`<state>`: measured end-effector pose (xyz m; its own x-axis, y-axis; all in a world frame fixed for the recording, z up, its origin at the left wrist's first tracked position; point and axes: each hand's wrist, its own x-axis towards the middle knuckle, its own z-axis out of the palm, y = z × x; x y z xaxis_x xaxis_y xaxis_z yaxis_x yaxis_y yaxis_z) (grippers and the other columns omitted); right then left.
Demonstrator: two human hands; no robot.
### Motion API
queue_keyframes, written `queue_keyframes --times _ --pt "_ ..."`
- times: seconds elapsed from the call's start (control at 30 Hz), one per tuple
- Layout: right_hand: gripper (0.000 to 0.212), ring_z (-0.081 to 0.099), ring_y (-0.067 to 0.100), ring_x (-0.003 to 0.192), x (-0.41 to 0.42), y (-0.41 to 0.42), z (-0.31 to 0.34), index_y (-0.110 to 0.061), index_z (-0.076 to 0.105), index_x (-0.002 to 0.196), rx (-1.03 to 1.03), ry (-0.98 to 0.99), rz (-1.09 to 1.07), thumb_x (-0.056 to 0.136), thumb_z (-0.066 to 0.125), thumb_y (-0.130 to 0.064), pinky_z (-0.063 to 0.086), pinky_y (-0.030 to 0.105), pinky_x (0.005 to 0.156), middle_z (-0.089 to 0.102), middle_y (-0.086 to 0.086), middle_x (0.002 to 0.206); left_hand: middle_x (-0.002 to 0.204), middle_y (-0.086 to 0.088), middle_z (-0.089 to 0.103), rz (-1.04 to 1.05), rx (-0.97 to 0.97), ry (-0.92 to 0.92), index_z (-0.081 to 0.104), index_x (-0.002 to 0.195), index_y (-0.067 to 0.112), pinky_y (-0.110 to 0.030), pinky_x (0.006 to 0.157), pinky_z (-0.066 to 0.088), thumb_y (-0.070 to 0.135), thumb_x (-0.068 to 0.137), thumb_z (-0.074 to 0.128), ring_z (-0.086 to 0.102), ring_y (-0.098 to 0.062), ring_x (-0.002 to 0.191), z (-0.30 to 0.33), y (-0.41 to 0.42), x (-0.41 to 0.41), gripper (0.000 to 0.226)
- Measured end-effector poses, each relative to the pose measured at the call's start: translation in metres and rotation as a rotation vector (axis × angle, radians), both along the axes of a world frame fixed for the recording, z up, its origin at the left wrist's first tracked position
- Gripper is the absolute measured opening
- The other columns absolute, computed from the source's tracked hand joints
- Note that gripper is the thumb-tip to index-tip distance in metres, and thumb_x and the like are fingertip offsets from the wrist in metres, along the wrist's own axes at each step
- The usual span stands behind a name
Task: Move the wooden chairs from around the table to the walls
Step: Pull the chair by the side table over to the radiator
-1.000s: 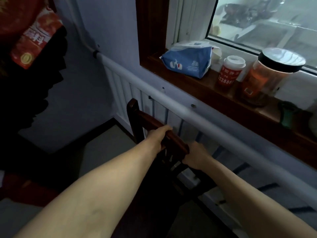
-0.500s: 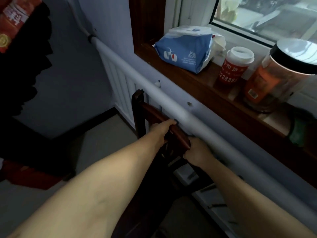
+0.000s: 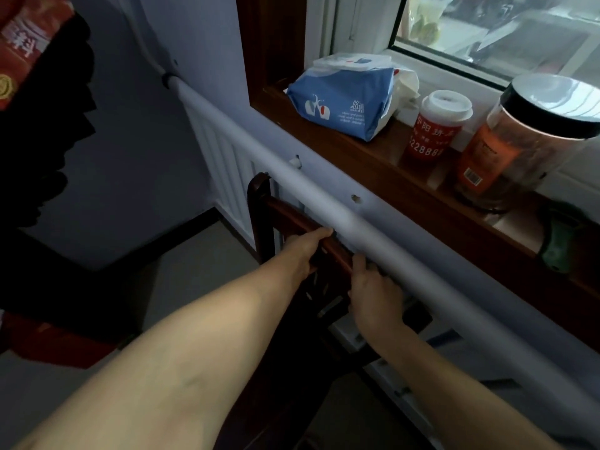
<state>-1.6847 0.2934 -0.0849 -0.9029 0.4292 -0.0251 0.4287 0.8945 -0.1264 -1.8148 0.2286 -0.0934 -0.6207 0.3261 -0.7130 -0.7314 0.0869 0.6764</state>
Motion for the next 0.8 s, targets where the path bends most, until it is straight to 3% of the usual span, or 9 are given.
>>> queue_keyframes --times 0.1,0.27,0.33,0.4,0.47,0.6,0.7,0.8 --pt "0.056 0.065 0.022 0.092 -0.001 0.003 0.001 -0.006 0.023 0.142 0.052 -0.004 0.0 0.094 0.05 -0.015 0.052 0.032 0.074 0.063 0.012 0.114 0.124 -0.013 0.062 0.016 0.013 0.009 0.05 0.133 0.007 -0.042 0.096 0.051 0.029 0.072 0.079 0.061 -0.026 0.109 -0.002 0.003 0.001 0.071" --pt "0.052 0.067 0.026 0.087 0.004 0.0 0.007 -0.001 0.03 0.139 0.098 -0.052 -0.011 0.092 0.051 -0.011 0.053 0.035 0.07 0.064 0.016 0.109 0.128 -0.011 0.06 0.016 0.032 0.008 0.048 0.136 0.009 -0.039 0.098 0.048 0.033 0.07 0.08 0.059 -0.024 0.112 -0.002 0.004 0.002 0.077" --pt "0.049 0.068 0.025 0.067 0.006 -0.003 0.013 0.004 0.05 0.124 0.156 -0.058 -0.011 0.08 0.067 -0.007 0.054 0.032 0.055 0.068 0.017 0.091 0.126 -0.011 0.061 0.024 0.046 0.007 0.049 0.134 0.008 -0.035 0.088 0.052 0.032 0.072 0.079 0.061 -0.023 0.106 0.0 0.003 0.004 0.073" --pt "0.042 0.061 0.022 0.043 0.009 -0.005 0.017 0.004 0.066 0.096 0.221 0.029 -0.003 0.058 0.083 -0.001 0.047 0.025 0.037 0.067 0.016 0.065 0.124 -0.011 0.062 0.025 0.044 0.016 0.05 0.133 0.009 -0.028 0.071 0.053 0.032 0.074 0.078 0.062 -0.019 0.094 0.002 0.003 0.007 0.069" --pt "0.039 0.058 0.02 0.038 0.011 -0.007 0.017 0.002 0.069 0.087 0.263 0.061 0.003 0.051 0.086 -0.002 0.044 0.024 0.033 0.066 0.014 0.06 0.127 -0.01 0.06 0.008 0.021 0.028 0.048 0.136 0.01 -0.025 0.065 0.049 0.037 0.075 0.076 0.06 -0.018 0.094 0.006 0.002 0.011 0.072" --pt "0.04 0.066 0.02 0.059 0.013 -0.01 0.02 0.001 0.066 0.102 0.278 -0.025 0.022 0.065 0.079 -0.008 0.049 0.026 0.041 0.069 0.014 0.081 0.137 -0.008 0.053 -0.06 -0.069 0.046 0.041 0.141 0.014 -0.033 0.09 0.044 0.047 0.078 0.07 0.053 -0.025 0.119 0.014 -0.007 0.016 0.078" --pt "0.046 0.065 0.028 0.087 0.01 -0.014 0.023 0.001 0.055 0.119 0.197 -0.054 0.101 0.076 0.07 -0.008 0.053 0.031 0.057 0.062 0.02 0.106 0.136 -0.008 0.053 -0.087 -0.097 0.062 0.043 0.14 0.015 -0.031 0.086 0.044 0.048 0.081 0.065 0.053 -0.024 0.117 0.021 -0.018 0.019 0.071" --pt "0.058 0.054 0.035 0.107 0.003 -0.02 0.025 0.0 0.048 0.126 0.122 -0.008 0.214 0.074 0.072 -0.012 0.05 0.039 0.081 0.052 0.024 0.122 0.136 -0.008 0.054 -0.072 -0.112 0.093 0.045 0.139 0.014 -0.03 0.085 0.047 0.051 0.08 0.065 0.055 -0.023 0.113 0.029 -0.032 0.02 0.073"
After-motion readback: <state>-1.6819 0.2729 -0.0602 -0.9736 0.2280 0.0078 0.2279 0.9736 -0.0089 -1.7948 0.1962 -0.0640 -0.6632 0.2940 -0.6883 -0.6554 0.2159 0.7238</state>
